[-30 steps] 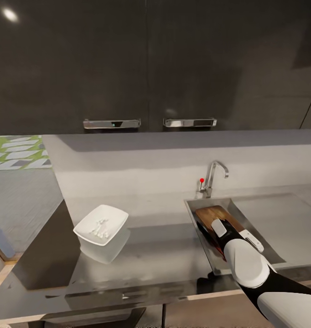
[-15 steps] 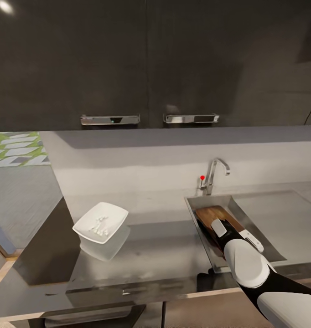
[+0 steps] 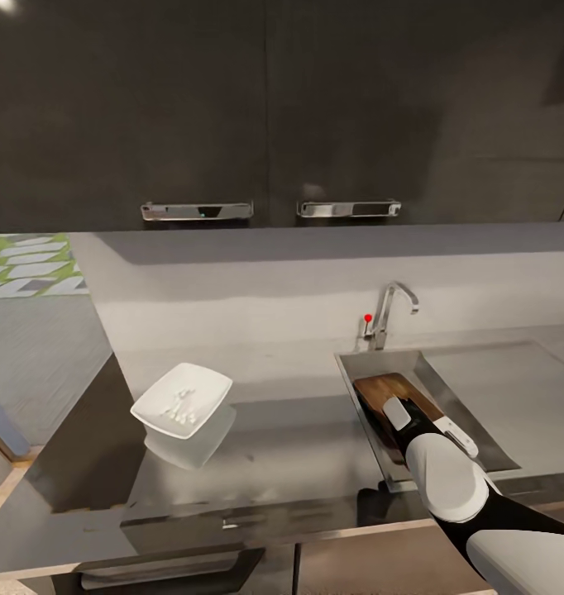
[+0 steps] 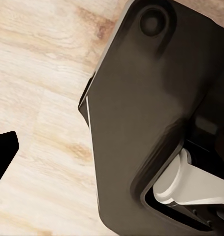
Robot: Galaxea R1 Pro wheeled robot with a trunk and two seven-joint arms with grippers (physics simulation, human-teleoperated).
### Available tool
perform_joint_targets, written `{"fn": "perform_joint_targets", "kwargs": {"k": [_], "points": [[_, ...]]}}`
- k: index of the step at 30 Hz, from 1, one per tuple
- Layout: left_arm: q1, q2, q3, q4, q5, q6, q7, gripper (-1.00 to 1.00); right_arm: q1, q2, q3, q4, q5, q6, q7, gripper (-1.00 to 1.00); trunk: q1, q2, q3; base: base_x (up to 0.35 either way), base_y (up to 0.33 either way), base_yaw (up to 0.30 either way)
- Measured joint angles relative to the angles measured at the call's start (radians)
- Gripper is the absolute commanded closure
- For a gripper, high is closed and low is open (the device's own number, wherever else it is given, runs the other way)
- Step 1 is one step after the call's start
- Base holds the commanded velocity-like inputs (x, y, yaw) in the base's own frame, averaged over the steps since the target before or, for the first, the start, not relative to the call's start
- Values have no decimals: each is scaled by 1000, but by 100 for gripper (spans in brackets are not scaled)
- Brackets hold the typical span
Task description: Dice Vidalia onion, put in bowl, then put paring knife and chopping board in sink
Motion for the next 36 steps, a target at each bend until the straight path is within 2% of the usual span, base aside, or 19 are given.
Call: {"fn": "perform_joint_targets", "kwargs": {"k": [5,6,22,29,30,33,36], "points": [[0,0,0,0,0,0,0,-100,0,0,0,0,0,0,-1,100,0,0,0,0,0,0],[0,0,0,0,0,0,0,-100,0,0,0,0,0,0,-1,-100,0,0,0,0,0,0],[0,0,0,0,0,0,0,-100,0,7,2,-8,-1,-3,-2,-100,0,0,0,0,0,0],[0,0,0,0,0,0,0,-100,0,13,17,-15,0,-4,0,-100,0,0,0,0,0,0],[0,0,0,0,0,0,1,-100,0,13,29,-16,0,-3,1,-100,0,0,0,0,0,0],[0,-1,0,-1,0,0,1,-100,0,16,127,-47,0,1,1,-100,0,0,0,0,0,0],[0,-1,0,0,0,0,1,-100,0,45,172,-99,-1,7,-1,-100,0,0,0,0,0,0]]}}
